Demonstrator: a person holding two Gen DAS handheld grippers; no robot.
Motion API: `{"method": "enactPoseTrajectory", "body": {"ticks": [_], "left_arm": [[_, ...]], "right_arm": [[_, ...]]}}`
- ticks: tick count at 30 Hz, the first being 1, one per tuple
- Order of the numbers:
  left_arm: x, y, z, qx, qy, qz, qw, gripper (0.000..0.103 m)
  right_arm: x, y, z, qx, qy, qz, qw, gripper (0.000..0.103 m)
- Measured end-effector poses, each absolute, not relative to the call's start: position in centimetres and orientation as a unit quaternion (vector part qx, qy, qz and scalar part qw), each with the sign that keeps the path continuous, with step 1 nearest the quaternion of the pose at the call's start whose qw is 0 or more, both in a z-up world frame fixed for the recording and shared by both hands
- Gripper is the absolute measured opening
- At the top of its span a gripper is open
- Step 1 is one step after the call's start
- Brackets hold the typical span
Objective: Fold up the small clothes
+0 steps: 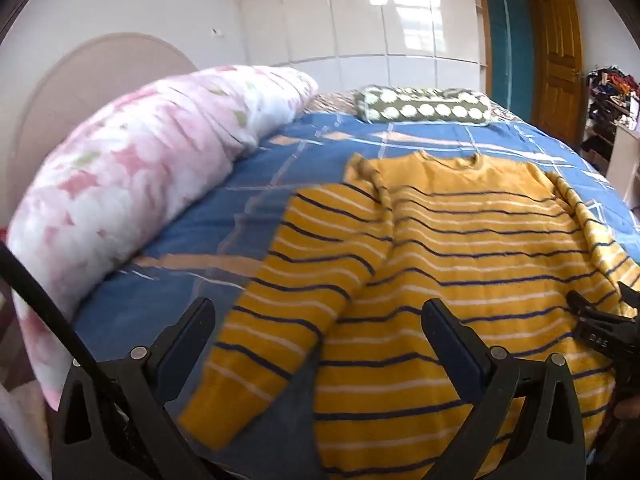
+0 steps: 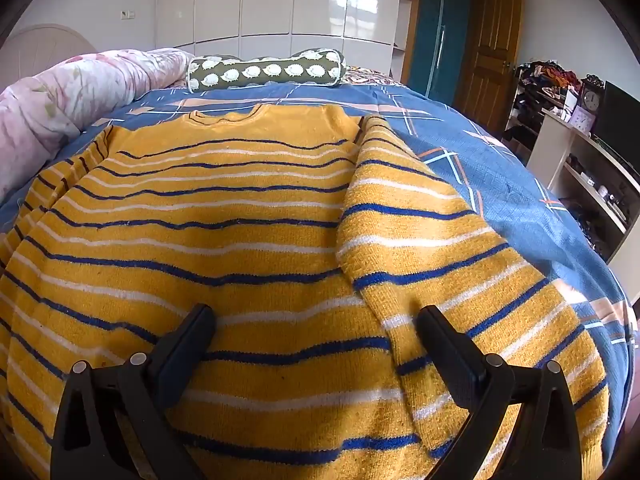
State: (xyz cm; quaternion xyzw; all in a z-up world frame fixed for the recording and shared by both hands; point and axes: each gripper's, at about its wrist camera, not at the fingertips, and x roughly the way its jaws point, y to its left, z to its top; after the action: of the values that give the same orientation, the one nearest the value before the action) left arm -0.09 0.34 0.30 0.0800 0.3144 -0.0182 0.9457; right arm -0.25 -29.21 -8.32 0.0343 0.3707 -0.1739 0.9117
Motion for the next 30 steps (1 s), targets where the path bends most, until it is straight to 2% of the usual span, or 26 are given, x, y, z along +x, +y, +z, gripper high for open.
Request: {"method": "enactPoseTrajectory", "body": {"ticks": [6,12,17,19,30], "left_arm": [[0.4,3.6,1.7,0.083,0.296,0.049,0.95,0.103],[0.9,6.1,1.7,0.07,0.318,0.091,0.941,0.103],[0.7,6.6,1.1,0.068,0.333,0.094,0.936,0.103],[1.6,7.3,0.7,0.028,0.332,0.08,0.939,0.103],[2.3,7.0,0.6,0.044,0.363,0.067,0.928,0.103]], "right_arm": [[-0.2,-29.2,-8.3,0.034,0.371,-0.174,0.912,0.103],[-0.1,-29.2,-8.3,0.034,0.371,-0.174,0.911,0.103],[0.0,-29.3,-8.3,0.034,0.371,-0.174,0.911,0.103],[0.0,-29.3,-8.3,0.034,0.371,-0.174,0.911,0.103],[0.0,-29.2,-8.3,0.033,0.371,-0.175,0.911,0.103]]}}
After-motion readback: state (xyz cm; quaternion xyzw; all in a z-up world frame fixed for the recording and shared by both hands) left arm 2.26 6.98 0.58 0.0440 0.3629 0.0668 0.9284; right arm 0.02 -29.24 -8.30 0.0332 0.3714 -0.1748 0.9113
